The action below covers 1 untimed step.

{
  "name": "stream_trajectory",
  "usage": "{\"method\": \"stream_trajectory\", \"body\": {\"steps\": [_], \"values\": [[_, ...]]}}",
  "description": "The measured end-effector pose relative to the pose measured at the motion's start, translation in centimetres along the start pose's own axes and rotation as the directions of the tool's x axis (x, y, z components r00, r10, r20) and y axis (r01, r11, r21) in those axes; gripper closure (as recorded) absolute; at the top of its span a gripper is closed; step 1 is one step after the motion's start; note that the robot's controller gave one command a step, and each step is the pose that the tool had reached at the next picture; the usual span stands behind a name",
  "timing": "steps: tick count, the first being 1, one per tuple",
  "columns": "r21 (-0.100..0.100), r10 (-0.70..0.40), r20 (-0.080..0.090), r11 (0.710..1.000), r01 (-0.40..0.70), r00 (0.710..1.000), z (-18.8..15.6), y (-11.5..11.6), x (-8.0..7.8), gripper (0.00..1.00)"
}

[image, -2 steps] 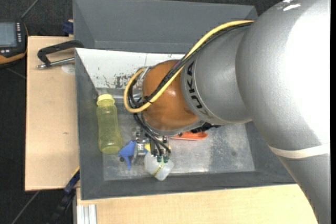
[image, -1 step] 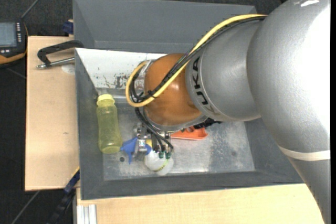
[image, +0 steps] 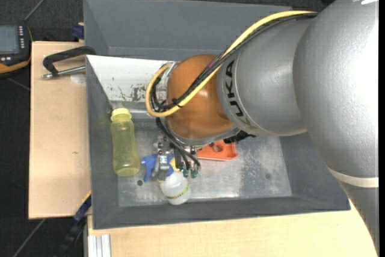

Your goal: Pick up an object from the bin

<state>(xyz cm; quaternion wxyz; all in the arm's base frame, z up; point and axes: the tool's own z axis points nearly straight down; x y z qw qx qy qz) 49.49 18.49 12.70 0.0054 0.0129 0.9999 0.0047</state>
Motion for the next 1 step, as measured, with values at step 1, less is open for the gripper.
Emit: {"method": "stream_trajectory", "body": {"steps": [1], "values": [[0.002,0.0,-0.007,1.0,0.0,1.0,-1.26,-0.03,0.14,1.0]]}}
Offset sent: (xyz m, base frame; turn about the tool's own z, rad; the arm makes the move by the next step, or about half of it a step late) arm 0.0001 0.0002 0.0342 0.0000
